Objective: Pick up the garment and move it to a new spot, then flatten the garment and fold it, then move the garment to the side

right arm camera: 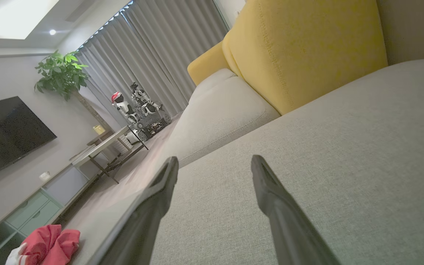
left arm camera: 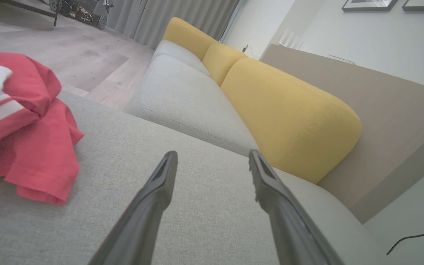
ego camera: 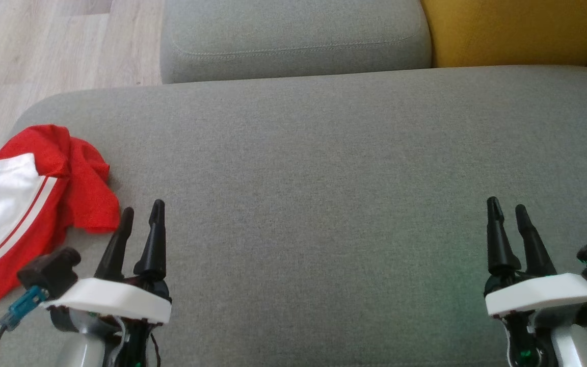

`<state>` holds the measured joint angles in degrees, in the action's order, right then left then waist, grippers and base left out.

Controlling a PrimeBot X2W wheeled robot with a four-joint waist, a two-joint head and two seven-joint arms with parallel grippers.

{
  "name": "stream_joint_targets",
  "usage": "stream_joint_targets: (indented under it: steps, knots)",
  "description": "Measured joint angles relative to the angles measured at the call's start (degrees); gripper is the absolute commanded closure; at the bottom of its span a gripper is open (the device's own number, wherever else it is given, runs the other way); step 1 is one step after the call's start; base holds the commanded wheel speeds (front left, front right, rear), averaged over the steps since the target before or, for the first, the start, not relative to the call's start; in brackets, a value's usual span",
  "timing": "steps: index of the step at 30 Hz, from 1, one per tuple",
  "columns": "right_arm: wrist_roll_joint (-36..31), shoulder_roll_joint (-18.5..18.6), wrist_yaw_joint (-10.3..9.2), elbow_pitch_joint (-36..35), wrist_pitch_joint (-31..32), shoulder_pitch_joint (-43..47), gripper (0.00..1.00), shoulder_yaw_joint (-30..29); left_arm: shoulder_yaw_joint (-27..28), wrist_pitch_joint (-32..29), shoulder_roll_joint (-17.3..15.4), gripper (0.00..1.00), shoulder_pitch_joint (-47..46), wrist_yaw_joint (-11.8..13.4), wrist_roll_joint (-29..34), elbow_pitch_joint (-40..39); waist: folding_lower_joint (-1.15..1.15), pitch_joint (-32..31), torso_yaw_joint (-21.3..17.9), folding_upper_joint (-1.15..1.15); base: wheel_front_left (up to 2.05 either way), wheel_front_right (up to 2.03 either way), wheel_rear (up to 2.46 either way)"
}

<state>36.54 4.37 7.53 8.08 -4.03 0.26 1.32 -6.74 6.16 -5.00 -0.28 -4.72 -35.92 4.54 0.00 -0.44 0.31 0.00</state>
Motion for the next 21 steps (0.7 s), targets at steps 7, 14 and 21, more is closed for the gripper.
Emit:
stream_joint_targets:
  steps: [7, 14, 21]
  knots:
    - [-5.6, 0.0, 0.00, -0.2, -0.4, 0.0, 0.00, 0.5, -1.8, 1.1, -1.0, 0.00, 0.0, 1.8, 5.3, -0.5, 0.00, -0.2, 0.1, 0.00, 0.00, 0.00, 0.00]
    - [-11.6, 0.0, 0.00, -0.6, -1.0, 0.1, 0.00, 0.9, -3.1, 2.4, -2.2, 0.00, 0.2, 3.7, 10.8, -0.6, 0.00, -0.4, 0.1, 0.00, 0.00, 0.00, 0.00]
    - [-16.8, 0.0, 0.00, -0.9, -1.6, 0.3, 0.00, 1.4, -4.1, 3.6, -2.9, 0.00, 0.4, 5.3, 15.3, -0.6, 0.00, -0.6, 0.1, 0.00, 0.00, 0.00, 0.00]
